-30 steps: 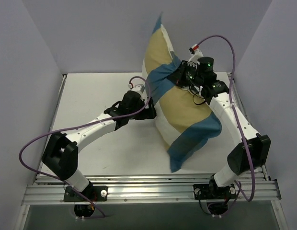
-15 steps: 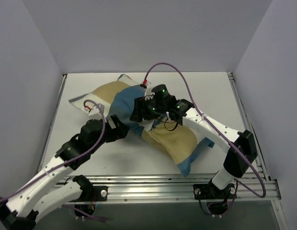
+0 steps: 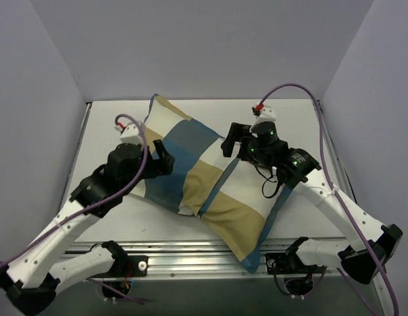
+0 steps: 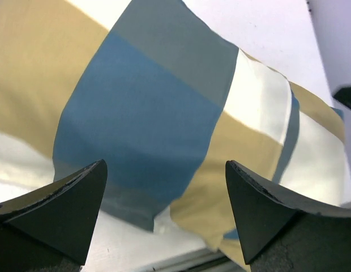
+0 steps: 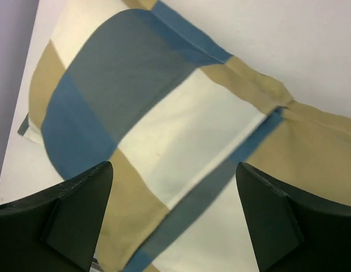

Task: Remove the pillowcase from the pillow

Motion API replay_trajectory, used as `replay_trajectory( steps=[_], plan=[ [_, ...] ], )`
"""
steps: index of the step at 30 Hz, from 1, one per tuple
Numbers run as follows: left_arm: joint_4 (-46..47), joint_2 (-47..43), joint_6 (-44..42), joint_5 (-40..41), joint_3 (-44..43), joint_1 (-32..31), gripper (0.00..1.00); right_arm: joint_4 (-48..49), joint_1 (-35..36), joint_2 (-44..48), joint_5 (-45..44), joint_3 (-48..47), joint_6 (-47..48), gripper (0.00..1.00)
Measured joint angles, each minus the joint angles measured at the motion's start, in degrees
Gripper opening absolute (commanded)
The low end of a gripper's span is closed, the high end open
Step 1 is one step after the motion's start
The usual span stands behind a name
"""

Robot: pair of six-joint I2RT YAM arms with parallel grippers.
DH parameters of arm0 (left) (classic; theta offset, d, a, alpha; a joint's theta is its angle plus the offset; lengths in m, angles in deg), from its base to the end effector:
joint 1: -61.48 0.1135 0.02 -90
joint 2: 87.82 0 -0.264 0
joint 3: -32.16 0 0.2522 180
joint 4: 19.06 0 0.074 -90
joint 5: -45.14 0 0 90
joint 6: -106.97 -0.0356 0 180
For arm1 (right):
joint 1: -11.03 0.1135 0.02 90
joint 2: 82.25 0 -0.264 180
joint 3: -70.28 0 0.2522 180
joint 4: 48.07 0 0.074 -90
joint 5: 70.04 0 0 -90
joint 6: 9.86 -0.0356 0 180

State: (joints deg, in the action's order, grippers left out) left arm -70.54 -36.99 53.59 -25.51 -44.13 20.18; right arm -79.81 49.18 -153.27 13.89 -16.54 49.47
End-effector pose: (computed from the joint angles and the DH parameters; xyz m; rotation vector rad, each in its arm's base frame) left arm 0.1412 -0.1084 0.3794 -0.1328 2.0329 -0.5271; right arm 0.2241 0.1712 0.4018 -0.0484 1.9122 0.7312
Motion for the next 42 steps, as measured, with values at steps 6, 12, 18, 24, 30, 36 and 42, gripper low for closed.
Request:
replay_trajectory(
  steps=[6,12,18,24,30,36,42],
  plan=[
    [8.04,19.63,-6.86,-0.72,-7.54,1.97,0.94,-4.44,-9.01,7.96,-3.74,10.40,-4.20,0.87],
    [13.11,35.19,-6.69,-2.25,-7.50,6.86,0.94,-2.38,-12.24,10.23,-1.55,22.60,-5.33,0.84],
    [19.69,28.15,0.70,-5.16,6.36,11.28,0.94,7.80,-12.68,1.01,4.52,22.75,-3.48,0.81],
    [16.04,4.68,6.69,-6.36,20.74,11.23,0.94,13.97,-12.02,-11.39,7.82,14.05,1.29,0.84],
    [8.26,-7.06,6.56,-8.81,20.00,9.66,0.94,12.22,-7.30,-16.87,4.26,4.66,6.84,0.87],
    [6.05,3.23,0.20,-8.66,6.43,5.64,0.94,10.14,-5.81,-16.68,-0.81,2.93,7.32,0.86],
    [7.15,20.92,-7.61,-2.60,-10.19,-3.96,0.94,11.82,-8.61,-14.40,-1.99,8.79,4.07,0.86]
  ],
)
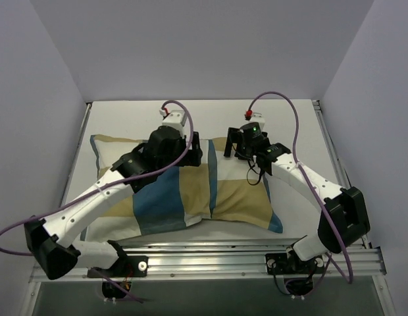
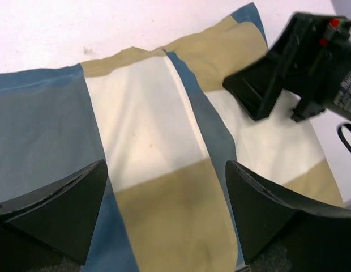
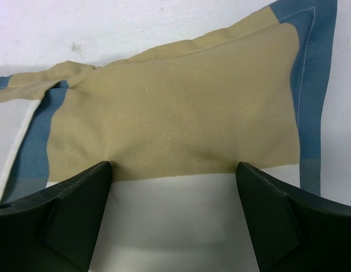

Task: Remove the pillowcase from the pillow

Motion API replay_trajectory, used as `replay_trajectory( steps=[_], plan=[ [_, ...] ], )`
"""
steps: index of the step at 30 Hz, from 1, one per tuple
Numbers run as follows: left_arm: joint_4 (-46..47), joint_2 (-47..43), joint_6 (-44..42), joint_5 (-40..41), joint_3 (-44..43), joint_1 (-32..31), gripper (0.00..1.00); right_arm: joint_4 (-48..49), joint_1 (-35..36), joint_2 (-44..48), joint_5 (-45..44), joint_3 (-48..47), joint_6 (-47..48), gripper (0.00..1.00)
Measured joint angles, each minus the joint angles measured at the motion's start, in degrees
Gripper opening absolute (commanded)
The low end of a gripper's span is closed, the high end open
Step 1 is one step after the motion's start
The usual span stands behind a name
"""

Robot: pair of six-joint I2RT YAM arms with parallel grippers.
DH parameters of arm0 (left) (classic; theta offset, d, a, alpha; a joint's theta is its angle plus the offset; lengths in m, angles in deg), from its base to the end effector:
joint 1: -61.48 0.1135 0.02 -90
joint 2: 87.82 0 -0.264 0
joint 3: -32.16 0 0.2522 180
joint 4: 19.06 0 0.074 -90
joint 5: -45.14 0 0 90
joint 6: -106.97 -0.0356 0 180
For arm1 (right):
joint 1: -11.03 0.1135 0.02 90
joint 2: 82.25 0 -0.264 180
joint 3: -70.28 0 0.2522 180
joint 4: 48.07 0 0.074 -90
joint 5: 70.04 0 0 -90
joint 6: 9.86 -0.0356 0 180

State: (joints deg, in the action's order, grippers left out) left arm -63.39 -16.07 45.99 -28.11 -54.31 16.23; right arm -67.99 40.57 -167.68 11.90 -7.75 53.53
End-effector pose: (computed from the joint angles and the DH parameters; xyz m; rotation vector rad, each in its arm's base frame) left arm 0.2010 -0.1882 0.3749 0.1179 2.0973 -0.4896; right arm 0.3036 0.1663 0.2940 0.0359 2.0747 0.4653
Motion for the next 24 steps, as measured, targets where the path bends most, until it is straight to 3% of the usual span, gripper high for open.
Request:
replay_trajectory(
  steps=[12,20,24],
  plan=[
    [1.07,23.93,-4.48,4.66,-11.58,-4.00,0.95,8.37,-2.19,5.75,3.45,10.80,-3.41,0.86],
    [-3.82,27.71,-3.82,15.13,-15.43,-6.32,1.00,11.78,-2.56,6.34,4.48,13.46,-3.56,0.86],
    [-7.43,27.74,-1.40,20.87,-15.37,-6.29,0.93,13.51,-2.56,7.21,4.48,15.15,-3.54,0.86]
  ],
)
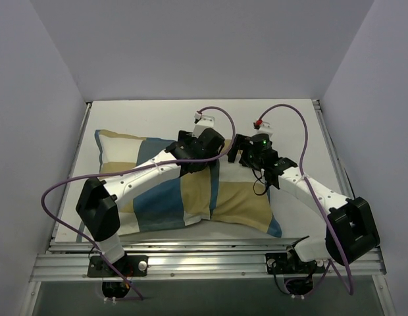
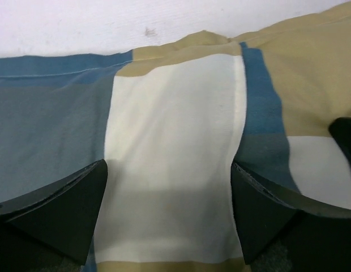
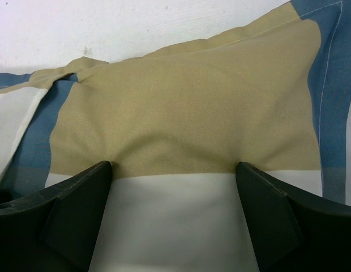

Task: Remove the pillowcase from the pillow

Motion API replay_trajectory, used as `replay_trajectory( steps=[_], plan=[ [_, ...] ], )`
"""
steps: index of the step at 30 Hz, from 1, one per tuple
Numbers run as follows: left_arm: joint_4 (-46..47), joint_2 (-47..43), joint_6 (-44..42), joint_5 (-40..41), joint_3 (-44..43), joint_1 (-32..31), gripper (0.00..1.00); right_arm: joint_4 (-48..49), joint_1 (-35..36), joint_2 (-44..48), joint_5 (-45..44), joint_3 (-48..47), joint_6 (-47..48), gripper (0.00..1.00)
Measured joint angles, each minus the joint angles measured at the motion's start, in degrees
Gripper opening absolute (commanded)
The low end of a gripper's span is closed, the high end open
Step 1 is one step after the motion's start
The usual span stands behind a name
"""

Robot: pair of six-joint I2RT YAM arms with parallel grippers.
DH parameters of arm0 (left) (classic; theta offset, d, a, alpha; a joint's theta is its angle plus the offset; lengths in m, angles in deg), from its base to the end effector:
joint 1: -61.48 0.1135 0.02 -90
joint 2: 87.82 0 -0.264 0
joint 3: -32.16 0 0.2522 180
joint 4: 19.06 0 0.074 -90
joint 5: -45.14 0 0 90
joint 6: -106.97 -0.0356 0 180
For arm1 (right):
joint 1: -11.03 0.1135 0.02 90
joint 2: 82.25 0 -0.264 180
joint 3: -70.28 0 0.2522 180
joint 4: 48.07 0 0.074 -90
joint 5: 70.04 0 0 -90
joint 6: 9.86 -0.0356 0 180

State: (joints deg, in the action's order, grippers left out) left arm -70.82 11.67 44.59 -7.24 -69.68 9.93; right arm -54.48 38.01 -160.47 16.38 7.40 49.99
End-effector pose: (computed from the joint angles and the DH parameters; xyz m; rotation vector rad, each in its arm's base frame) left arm 0.2546 -0.2857 0.3066 0.1849 2.2091 0.0591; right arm 0.2782 0.1391 0.2646 0.0975 1.9949 0.5922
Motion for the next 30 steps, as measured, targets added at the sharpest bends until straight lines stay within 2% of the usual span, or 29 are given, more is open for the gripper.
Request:
replay_trajectory(
  steps=[9,15,24,30],
  plan=[
    [-1.36,-2.95,4.94,4.39,4.76,0.52,0.91,3.39,0.00,0.11,0.00,3.04,-0.17,0.86],
    [-3.17,-8.37,6.58,5.66,9.11,2.78,0.86,4.76,-0.02,-0.07,-0.02,4.26,-0.31,0.86],
    [0.68,-16.06,9.27,0.26,19.80,5.88,0.69,5.97,-0.28,-0.50,1.44,4.83,-0.50,0.84],
    [6.36,-18.18,11.41,-3.08,25.92,6.14,0.67,-2.89,3.56,-0.44,-2.45,-1.46,2.01,0.86]
  ],
)
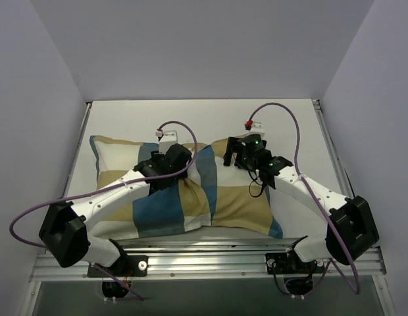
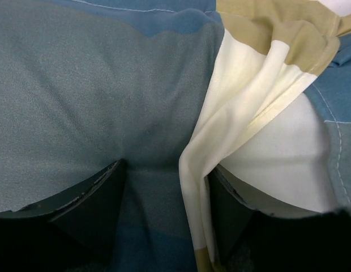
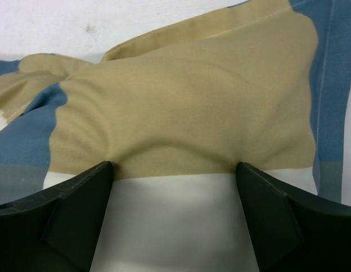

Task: Remove the pillowcase from the pillow

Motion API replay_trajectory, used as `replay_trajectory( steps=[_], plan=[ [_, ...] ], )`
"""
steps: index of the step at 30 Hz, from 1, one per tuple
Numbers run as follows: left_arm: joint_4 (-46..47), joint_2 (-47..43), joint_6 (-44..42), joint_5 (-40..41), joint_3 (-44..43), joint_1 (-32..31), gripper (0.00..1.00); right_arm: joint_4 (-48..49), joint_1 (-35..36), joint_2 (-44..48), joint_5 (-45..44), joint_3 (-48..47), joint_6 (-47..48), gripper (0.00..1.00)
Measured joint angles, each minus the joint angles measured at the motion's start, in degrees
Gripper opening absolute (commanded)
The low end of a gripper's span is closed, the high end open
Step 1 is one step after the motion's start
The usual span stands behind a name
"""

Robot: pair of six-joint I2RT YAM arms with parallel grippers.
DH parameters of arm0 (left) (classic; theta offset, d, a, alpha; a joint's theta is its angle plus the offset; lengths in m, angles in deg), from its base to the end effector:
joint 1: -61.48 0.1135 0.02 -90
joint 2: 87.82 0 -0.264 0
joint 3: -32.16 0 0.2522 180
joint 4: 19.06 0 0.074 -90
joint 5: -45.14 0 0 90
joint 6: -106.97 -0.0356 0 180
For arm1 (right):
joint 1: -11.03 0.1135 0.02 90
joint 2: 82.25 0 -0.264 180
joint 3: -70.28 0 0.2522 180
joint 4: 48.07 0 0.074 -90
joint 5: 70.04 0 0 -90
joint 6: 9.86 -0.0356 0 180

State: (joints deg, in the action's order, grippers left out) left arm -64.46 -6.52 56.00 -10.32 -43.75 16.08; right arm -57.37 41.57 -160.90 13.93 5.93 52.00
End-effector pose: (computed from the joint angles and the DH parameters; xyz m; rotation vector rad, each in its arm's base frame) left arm 0.2225 -0.1969 0.2707 -0.1237 2.2597 -0.0204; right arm 0.2712 0.1557 0.2662 0.0273 2.0234 0.5556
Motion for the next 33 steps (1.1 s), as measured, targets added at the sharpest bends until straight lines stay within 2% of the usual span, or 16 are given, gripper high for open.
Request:
replay_trajectory(
  steps=[8,15,20,33],
  plan=[
    [3.65,-2.49,3.39,-0.13,5.90,0.20,0.67,-12.79,11.43,-0.33,-9.03,-12.31,3.65,0.89],
    [8.04,-3.98,6.21,-0.15,9.68,0.28,0.67,-17.35,18.91,-5.31,-14.91,-19.02,4.24,0.89],
    [11.10,-4.70,7.87,-0.24,11.93,0.37,0.67,-19.06,20.61,-6.58,-16.65,-20.48,4.48,0.89],
    [17.40,-8.31,10.49,-1.46,17.07,0.59,0.67,-17.51,24.26,-9.55,-13.16,-25.51,5.79,0.89]
  ],
)
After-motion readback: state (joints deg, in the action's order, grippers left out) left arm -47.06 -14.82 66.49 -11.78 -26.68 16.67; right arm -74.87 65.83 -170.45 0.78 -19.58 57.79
